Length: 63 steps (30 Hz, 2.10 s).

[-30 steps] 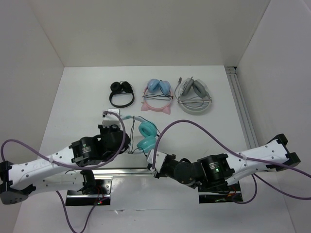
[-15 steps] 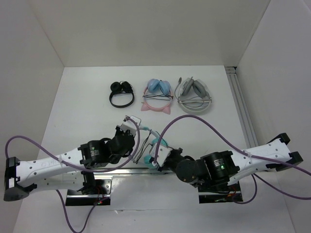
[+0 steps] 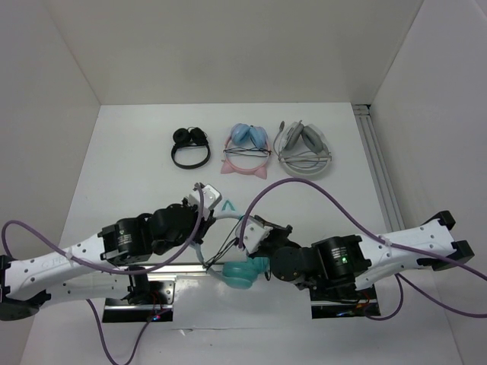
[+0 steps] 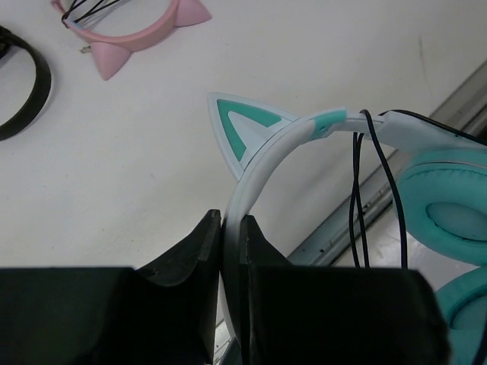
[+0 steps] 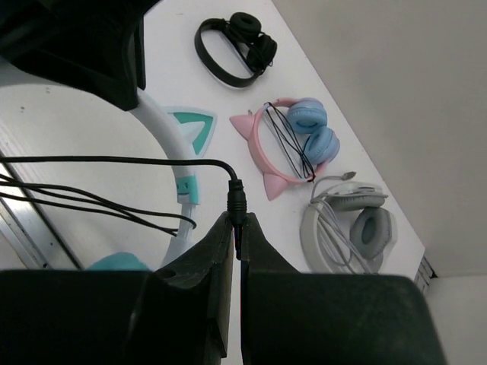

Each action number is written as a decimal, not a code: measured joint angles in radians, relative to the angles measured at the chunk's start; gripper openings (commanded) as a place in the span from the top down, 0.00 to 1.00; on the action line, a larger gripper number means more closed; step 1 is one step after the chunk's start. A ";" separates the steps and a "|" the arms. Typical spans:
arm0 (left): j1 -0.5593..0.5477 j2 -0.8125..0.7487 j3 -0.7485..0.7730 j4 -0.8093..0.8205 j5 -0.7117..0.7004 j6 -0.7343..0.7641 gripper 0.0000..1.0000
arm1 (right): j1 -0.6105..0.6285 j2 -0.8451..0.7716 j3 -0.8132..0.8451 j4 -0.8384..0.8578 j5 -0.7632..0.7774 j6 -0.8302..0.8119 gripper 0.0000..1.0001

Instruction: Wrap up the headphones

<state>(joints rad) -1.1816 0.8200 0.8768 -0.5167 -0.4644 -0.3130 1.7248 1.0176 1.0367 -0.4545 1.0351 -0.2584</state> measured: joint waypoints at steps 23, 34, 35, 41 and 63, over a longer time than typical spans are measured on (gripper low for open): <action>0.001 -0.111 0.207 -0.137 0.254 0.230 1.00 | 0.003 -0.019 -0.041 -0.029 -0.056 -0.013 1.00; 0.002 -0.047 0.373 -0.213 0.243 0.257 1.00 | 0.005 -0.021 -0.050 0.005 0.017 -0.020 0.70; 0.001 -0.041 0.382 -0.224 0.251 0.256 1.00 | 0.002 -0.025 -0.053 0.000 0.037 -0.022 0.68; -0.003 -0.027 0.399 -0.259 0.281 0.235 1.00 | -0.008 -0.060 -0.063 -0.011 0.095 -0.029 0.60; 0.084 0.048 0.253 -0.229 0.024 0.055 1.00 | -0.008 -0.203 0.014 -0.004 0.401 0.114 0.06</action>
<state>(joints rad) -1.0981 0.8684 1.1301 -0.7460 -0.4400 -0.2577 1.7168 0.8150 1.0508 -0.4587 1.4364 -0.1440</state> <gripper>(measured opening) 0.225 0.939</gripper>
